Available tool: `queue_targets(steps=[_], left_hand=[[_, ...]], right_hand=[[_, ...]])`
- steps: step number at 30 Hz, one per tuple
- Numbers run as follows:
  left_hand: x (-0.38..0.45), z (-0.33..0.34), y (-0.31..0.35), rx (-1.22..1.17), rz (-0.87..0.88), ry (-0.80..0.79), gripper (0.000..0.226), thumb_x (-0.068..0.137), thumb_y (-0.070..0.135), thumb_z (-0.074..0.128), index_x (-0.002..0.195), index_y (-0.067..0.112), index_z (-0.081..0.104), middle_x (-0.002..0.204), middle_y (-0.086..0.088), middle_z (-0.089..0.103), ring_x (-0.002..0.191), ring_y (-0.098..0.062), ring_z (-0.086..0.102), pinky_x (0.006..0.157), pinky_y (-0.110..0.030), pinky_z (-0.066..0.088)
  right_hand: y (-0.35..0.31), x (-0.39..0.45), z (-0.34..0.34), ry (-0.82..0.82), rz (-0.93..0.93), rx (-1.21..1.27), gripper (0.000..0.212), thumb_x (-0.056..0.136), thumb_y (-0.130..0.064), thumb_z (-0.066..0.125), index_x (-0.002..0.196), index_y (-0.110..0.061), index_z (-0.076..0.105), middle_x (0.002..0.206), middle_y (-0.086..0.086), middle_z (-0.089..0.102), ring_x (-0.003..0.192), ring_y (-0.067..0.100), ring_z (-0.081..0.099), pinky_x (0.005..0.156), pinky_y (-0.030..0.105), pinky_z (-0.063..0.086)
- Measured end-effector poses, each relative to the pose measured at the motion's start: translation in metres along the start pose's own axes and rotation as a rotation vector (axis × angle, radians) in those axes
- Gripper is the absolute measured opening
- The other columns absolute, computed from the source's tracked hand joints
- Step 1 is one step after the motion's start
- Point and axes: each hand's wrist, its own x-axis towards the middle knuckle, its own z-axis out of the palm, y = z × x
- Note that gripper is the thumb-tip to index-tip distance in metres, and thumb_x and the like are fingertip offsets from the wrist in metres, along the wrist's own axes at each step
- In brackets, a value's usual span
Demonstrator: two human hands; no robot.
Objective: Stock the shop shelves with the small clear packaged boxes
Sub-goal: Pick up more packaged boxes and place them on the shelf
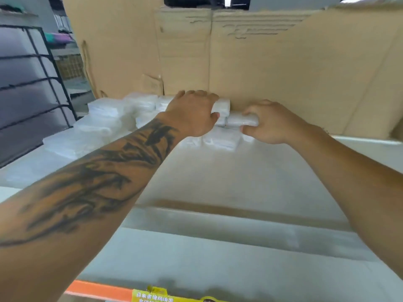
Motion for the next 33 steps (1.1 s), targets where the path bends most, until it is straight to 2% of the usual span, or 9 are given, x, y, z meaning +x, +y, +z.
queue_targets(steps=[3,6,10,17,21,24,27,31,33], left_hand=[[0.016,0.007,-0.010,-0.004,0.027,-0.048,0.058,0.104,0.050,0.041,0.158,0.028,0.034,0.162,0.000,0.039,0.150,-0.025,0.031,0.125,-0.049,0.013],[0.021,0.014,-0.013,-0.081,0.044,-0.002,0.053,0.103,0.051,0.044,0.151,0.029,0.043,0.156,0.003,0.045,0.149,-0.021,0.033,0.125,-0.052,0.008],[0.019,0.019,-0.013,-0.132,0.067,0.060,0.044,0.099,0.050,0.052,0.135,0.026,0.049,0.137,-0.001,0.058,0.136,-0.026,0.045,0.124,-0.052,0.012],[0.018,0.020,-0.014,-0.188,0.097,0.111,0.043,0.089,0.055,0.064,0.122,0.032,0.050,0.120,-0.001,0.056,0.118,-0.029,0.052,0.116,-0.045,0.024],[0.013,0.013,-0.007,-0.231,0.149,0.176,0.049,0.085,0.055,0.072,0.125,0.035,0.052,0.120,0.003,0.052,0.115,-0.024,0.052,0.115,-0.042,0.026],[0.012,0.004,0.000,-0.263,0.172,0.243,0.051,0.085,0.052,0.074,0.129,0.036,0.053,0.121,0.004,0.050,0.111,-0.021,0.052,0.106,-0.037,0.030],[0.010,0.002,0.008,-0.330,0.188,0.276,0.052,0.084,0.049,0.076,0.129,0.035,0.054,0.118,0.003,0.049,0.109,-0.023,0.052,0.103,-0.039,0.039],[0.001,-0.003,0.014,-0.425,0.227,0.271,0.054,0.083,0.045,0.080,0.130,0.035,0.056,0.115,0.002,0.050,0.110,-0.024,0.052,0.101,-0.041,0.044],[-0.002,-0.010,0.014,-0.490,0.201,0.275,0.054,0.082,0.044,0.082,0.130,0.034,0.058,0.117,0.001,0.050,0.111,-0.023,0.052,0.100,-0.036,0.044]], right_hand=[[0.005,0.006,0.013,0.009,-0.018,0.118,0.050,0.092,-0.050,0.065,0.133,-0.023,0.054,0.138,0.004,0.053,0.122,0.025,0.053,0.094,0.036,0.044],[0.004,0.007,0.018,0.053,-0.040,0.169,0.041,0.094,-0.043,0.066,0.124,-0.018,0.055,0.129,0.005,0.055,0.113,0.025,0.053,0.087,0.034,0.042],[0.007,0.010,0.021,0.080,-0.022,0.222,0.033,0.093,-0.040,0.069,0.113,-0.019,0.053,0.117,0.003,0.054,0.104,0.024,0.054,0.085,0.037,0.045],[0.013,0.007,0.026,0.176,-0.006,0.292,0.037,0.086,-0.046,0.075,0.112,-0.026,0.057,0.117,-0.005,0.049,0.109,0.015,0.054,0.092,0.031,0.045],[0.014,0.009,0.027,0.204,-0.047,0.217,0.047,0.088,-0.043,0.074,0.128,-0.023,0.058,0.115,-0.012,0.051,0.109,0.008,0.049,0.086,0.023,0.036],[0.016,0.011,0.025,0.201,-0.040,0.202,0.051,0.088,-0.048,0.072,0.133,-0.027,0.058,0.121,-0.012,0.064,0.114,0.014,0.058,0.094,0.033,0.046],[0.022,0.011,0.024,0.216,-0.017,0.204,0.053,0.087,-0.055,0.069,0.133,-0.034,0.056,0.127,-0.016,0.064,0.120,0.014,0.058,0.102,0.041,0.047],[0.026,0.004,0.013,0.258,0.055,0.188,0.054,0.088,-0.054,0.070,0.136,-0.035,0.054,0.133,-0.011,0.062,0.124,0.016,0.056,0.105,0.041,0.045],[0.026,-0.007,0.002,0.271,0.107,0.205,0.054,0.090,-0.052,0.070,0.138,-0.033,0.054,0.134,-0.008,0.060,0.124,0.017,0.054,0.102,0.034,0.044]])
